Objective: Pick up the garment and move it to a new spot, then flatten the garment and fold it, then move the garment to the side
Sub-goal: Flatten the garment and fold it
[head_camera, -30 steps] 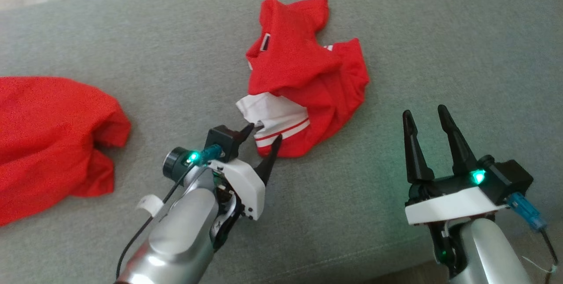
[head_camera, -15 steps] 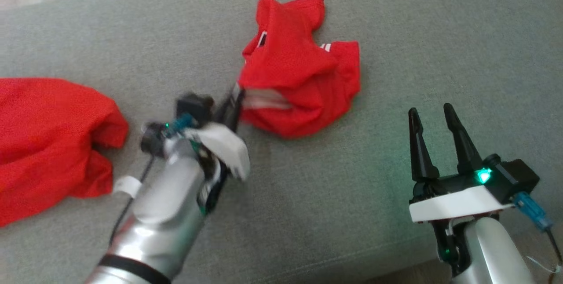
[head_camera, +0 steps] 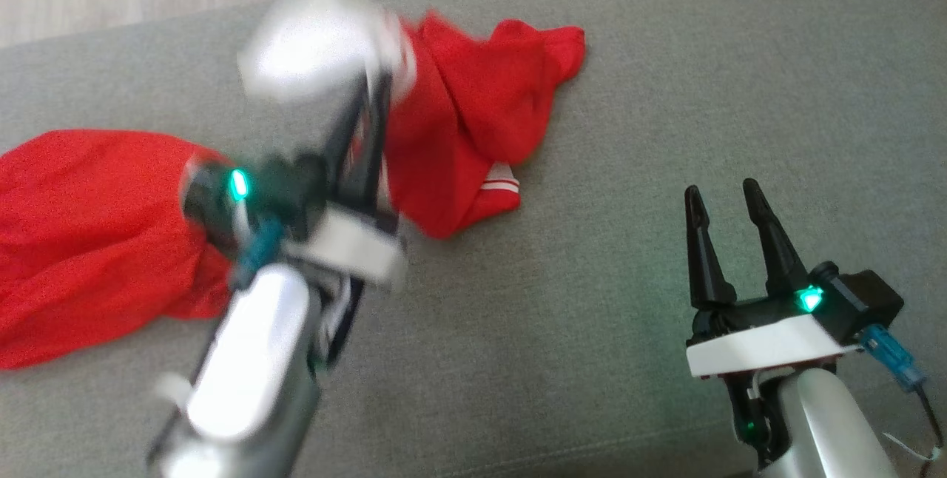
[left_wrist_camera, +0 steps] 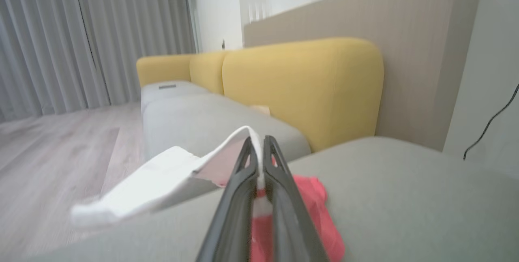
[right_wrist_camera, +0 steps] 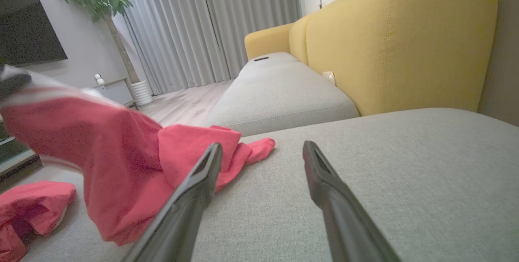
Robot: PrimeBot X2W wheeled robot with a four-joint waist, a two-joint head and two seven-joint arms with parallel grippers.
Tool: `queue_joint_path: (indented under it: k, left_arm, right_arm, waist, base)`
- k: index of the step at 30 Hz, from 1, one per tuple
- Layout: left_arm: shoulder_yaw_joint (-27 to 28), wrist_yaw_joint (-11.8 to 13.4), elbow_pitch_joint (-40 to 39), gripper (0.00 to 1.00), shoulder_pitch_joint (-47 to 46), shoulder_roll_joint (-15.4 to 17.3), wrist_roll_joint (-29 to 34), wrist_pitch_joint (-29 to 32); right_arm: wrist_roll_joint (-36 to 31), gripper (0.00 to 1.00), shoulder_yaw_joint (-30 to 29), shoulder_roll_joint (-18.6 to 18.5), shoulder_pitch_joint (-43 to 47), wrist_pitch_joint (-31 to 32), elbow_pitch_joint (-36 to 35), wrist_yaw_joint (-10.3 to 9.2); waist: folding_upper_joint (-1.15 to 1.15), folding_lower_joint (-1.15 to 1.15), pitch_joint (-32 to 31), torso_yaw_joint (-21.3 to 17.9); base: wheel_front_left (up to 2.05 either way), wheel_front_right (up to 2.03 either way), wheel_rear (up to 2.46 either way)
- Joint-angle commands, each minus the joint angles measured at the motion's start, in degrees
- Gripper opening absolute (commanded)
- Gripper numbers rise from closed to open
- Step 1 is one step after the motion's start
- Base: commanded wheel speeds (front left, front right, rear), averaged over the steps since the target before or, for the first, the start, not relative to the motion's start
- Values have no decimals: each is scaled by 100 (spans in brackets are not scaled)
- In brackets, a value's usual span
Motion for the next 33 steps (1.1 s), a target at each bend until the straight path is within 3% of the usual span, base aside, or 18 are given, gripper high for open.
queue_joint_path:
  k: [1, 11, 12, 13, 14, 20, 29, 33]
  left_arm:
    - [157, -27, -102, 0, 50, 97, 70, -28]
    - [-85, -332, 510, 0, 1407, -13, 159, -29]
    - [-121, -372, 573, 11, 1459, -26, 174, -29]
    - [-136, -397, 629, 81, 1496, -45, 174, -29]
    - [-141, -419, 672, 100, 1518, -66, 165, -29]
    - [28, -338, 556, 100, 1490, -164, 119, -29]
    - [626, -111, -441, 100, 1584, -268, -29, -29]
    - [669, -143, -655, 100, 1662, -290, -49, -29]
  right_arm:
    - [33, 100, 129, -20, -113, -62, -153, -4]
    - [10, 100, -32, -20, 25, -62, -90, -4]
    - [4, 100, -38, -20, 34, -62, -86, -4]
    - [-2, 100, -40, -20, 42, -62, -83, -4]
    - [-9, 100, -42, -20, 51, -62, -80, -4]
    - [-31, 100, -83, -20, 80, -62, -76, -4]
    - [-186, 100, -147, -20, 70, -62, -119, -4]
    - [-486, 100, 74, -20, -255, -62, 29, -4]
  waist:
    - [0, 1, -60, 47]
    - [0, 1, -323, 279]
    - [0, 1, -345, 312]
    - [0, 1, -365, 341]
    - [0, 1, -387, 372]
    - [0, 1, -469, 510]
    - [0, 1, -403, 779]
    - [0, 1, -248, 1057]
  base:
    - [0, 0, 0]
    - [0, 0, 0]
    - [0, 0, 0]
    - [0, 0, 0]
    - [0, 0, 0]
    - [0, 0, 0]
    - [0, 0, 0]
    - [0, 0, 0]
